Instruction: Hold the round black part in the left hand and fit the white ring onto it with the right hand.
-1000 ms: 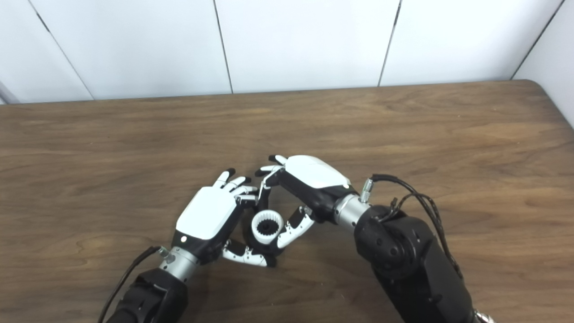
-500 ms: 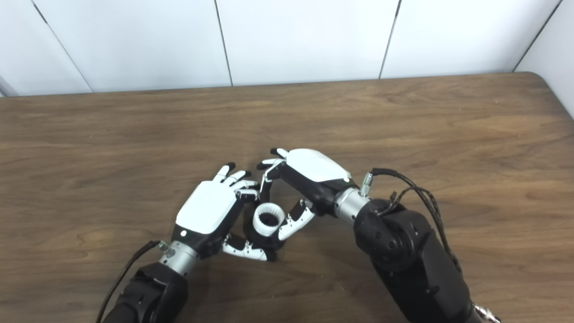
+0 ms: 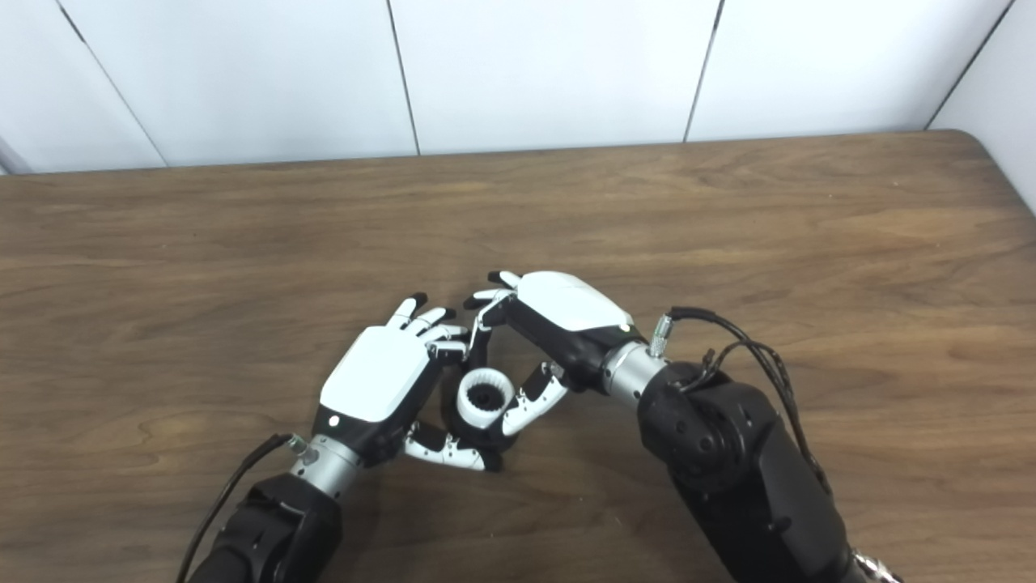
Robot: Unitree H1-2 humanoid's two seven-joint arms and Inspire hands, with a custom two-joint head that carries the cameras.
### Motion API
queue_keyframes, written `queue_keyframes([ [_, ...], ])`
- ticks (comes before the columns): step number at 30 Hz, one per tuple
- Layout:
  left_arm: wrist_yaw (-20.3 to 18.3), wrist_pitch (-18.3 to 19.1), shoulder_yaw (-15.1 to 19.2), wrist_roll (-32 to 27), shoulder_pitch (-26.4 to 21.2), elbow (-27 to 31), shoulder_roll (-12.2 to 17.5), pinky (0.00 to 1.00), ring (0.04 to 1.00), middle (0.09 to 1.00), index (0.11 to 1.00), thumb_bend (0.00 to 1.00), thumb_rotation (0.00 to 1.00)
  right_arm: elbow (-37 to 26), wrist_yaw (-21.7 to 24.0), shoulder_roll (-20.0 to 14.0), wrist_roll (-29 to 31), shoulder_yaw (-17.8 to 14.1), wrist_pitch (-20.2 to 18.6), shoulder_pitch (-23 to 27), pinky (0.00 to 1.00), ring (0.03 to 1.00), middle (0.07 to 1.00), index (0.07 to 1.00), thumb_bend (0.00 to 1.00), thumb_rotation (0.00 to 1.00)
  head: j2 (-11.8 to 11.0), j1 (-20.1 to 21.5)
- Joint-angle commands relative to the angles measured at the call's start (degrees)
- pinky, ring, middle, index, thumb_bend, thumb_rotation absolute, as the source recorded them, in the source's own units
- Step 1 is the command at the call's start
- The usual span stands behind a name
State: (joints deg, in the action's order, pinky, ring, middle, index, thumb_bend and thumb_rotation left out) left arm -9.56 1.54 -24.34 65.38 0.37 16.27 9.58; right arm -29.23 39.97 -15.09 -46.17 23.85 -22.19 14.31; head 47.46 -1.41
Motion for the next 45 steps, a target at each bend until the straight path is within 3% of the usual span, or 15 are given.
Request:
queue_keyframes([
  [1, 0.93, -0.24, -0.04, 0.48, -1.07, 1.01, -0.48, 1.00, 0.902, 0.789, 0.483, 0.53, 0.06, -0.83, -1.57, 0.30, 0.21, -0.39, 1.70, 1.13, 1.00, 0.993, 0.879, 0.484, 0.52, 0.13, 0.03, -0.08],
  [23, 1.53, -0.23, 0.05, 1.04, -1.10, 0.75, -0.66, 1.00, 0.900, 0.787, 0.483, 0.53, 0.06, -0.81, -0.38, -0.47, -1.02, -0.21, 0.98, 1.31, 1.00, 0.991, 0.890, 0.492, 0.52, 0.15, 0.13, 0.01],
  [24, 1.52, -0.23, 0.07, 1.04, -1.10, 0.72, -0.64, 1.00, 0.901, 0.788, 0.483, 0.53, 0.06, -0.84, -0.38, -0.42, -1.07, -0.24, 0.91, 1.28, 1.00, 0.990, 0.890, 0.565, 0.77, 0.17, 0.15, 0.14],
  [25, 1.60, -0.26, 0.09, 1.01, -1.10, 0.67, -0.63, 1.00, 0.902, 0.789, 0.483, 0.53, 0.06, -0.81, -0.54, -0.40, -1.02, -0.29, 1.02, 1.23, 1.00, 0.990, 0.891, 0.593, 0.86, 0.18, 0.15, 0.14],
  [27, 1.62, -0.27, 0.12, 1.01, -1.09, 0.64, -0.58, 1.00, 0.901, 0.788, 0.483, 0.53, 0.06, -0.75, -0.73, -0.43, -0.82, -0.35, 1.32, 1.16, 1.00, 0.989, 0.891, 0.614, 0.95, 0.19, 0.20, 0.18],
  [45, 1.48, -0.28, 0.31, 0.60, -1.18, 0.66, -0.46, 1.00, 0.904, 0.789, 0.484, 0.53, 0.06, -1.02, -0.42, -0.88, -0.55, -0.77, 1.11, 1.29, 1.00, 0.999, 0.895, 0.601, 0.98, 0.19, 0.26, 0.37],
])
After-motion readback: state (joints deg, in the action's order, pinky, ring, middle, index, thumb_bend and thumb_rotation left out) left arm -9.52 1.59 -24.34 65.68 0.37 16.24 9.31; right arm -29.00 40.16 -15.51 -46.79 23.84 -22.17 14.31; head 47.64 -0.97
